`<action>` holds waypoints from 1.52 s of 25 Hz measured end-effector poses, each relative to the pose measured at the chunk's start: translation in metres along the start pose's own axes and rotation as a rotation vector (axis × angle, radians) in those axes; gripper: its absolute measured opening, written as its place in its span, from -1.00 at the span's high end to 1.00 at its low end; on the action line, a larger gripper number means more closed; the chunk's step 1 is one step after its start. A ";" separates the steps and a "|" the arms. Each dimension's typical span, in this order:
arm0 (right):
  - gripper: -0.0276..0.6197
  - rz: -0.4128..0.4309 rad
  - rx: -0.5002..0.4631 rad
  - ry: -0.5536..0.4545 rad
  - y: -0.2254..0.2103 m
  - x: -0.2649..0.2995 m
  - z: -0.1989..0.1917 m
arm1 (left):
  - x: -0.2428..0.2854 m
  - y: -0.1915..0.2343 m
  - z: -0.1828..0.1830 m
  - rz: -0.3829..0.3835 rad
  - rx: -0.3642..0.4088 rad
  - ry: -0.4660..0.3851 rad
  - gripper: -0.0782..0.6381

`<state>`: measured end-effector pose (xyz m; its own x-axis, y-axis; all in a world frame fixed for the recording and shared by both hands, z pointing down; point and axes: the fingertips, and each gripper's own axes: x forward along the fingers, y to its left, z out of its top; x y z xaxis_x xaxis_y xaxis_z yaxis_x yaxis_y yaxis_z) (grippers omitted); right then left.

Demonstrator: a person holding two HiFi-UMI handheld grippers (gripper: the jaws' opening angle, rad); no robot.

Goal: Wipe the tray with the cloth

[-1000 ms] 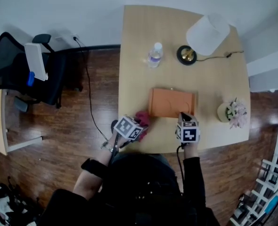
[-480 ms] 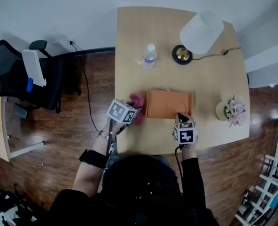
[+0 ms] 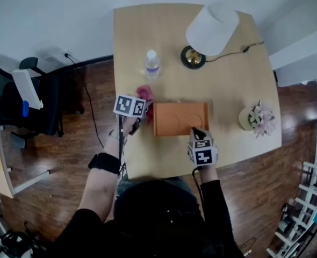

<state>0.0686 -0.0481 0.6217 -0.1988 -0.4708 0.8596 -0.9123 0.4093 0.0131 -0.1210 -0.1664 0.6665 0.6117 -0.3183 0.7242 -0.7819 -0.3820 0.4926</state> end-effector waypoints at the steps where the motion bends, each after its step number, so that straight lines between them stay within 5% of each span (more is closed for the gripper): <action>1: 0.89 0.002 0.001 -0.003 0.000 0.000 0.000 | -0.001 -0.001 -0.004 -0.006 -0.012 0.000 0.52; 22: 0.89 0.018 0.000 -0.041 -0.004 0.007 -0.007 | -0.038 -0.087 -0.145 -0.070 0.072 0.126 0.52; 33: 0.89 0.019 -0.010 -0.059 -0.002 0.007 -0.004 | -0.066 -0.119 -0.157 -0.080 0.134 0.117 0.52; 38: 0.89 0.046 -0.005 -0.040 0.006 0.007 0.000 | -0.091 -0.112 -0.137 -0.006 0.131 0.056 0.52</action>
<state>0.0621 -0.0490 0.6282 -0.2548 -0.4821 0.8382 -0.9000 0.4352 -0.0233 -0.1056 0.0244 0.6112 0.6059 -0.2685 0.7489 -0.7537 -0.4951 0.4322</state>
